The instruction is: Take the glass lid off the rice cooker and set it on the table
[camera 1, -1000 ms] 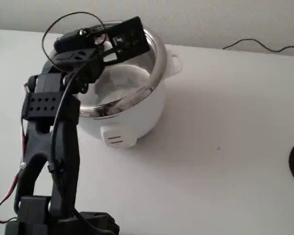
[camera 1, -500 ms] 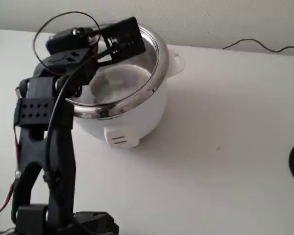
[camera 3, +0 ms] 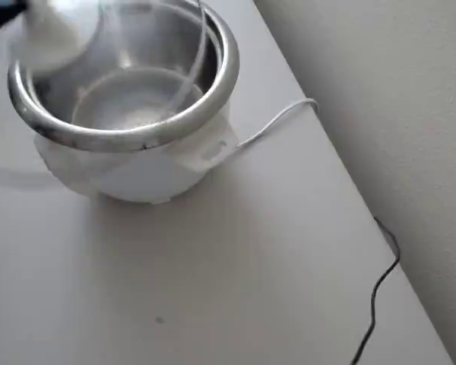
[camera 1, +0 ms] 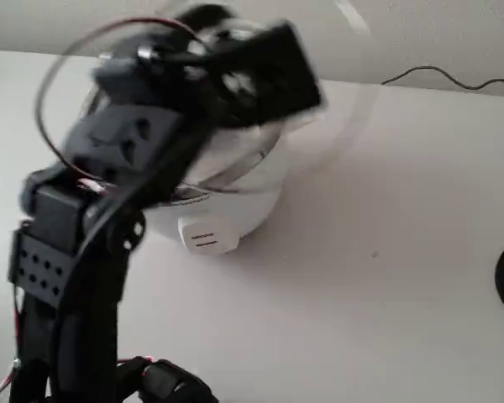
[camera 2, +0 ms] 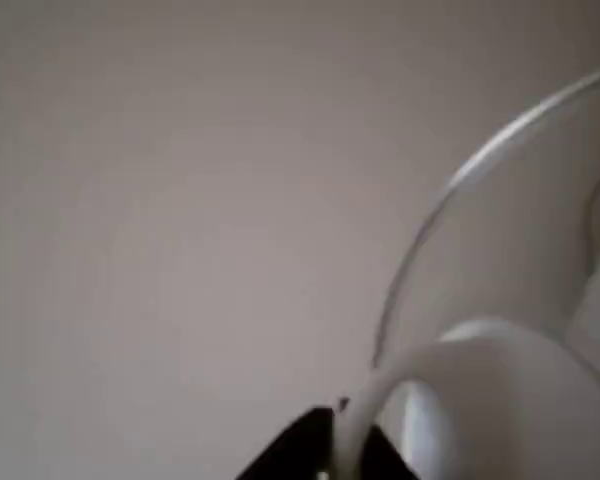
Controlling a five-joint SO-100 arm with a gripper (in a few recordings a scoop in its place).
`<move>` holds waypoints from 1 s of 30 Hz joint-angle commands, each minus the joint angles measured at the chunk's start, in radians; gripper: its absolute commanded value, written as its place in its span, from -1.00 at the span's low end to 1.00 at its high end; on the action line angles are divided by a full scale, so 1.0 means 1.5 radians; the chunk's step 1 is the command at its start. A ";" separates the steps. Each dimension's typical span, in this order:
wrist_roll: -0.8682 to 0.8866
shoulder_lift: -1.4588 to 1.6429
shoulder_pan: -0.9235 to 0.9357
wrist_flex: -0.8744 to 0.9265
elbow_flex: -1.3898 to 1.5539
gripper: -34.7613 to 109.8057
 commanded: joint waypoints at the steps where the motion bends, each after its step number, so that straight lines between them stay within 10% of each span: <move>1: -0.012 0.072 0.132 -0.110 0.025 -0.52; 30: -0.002 0.056 0.189 -0.437 0.540 -0.52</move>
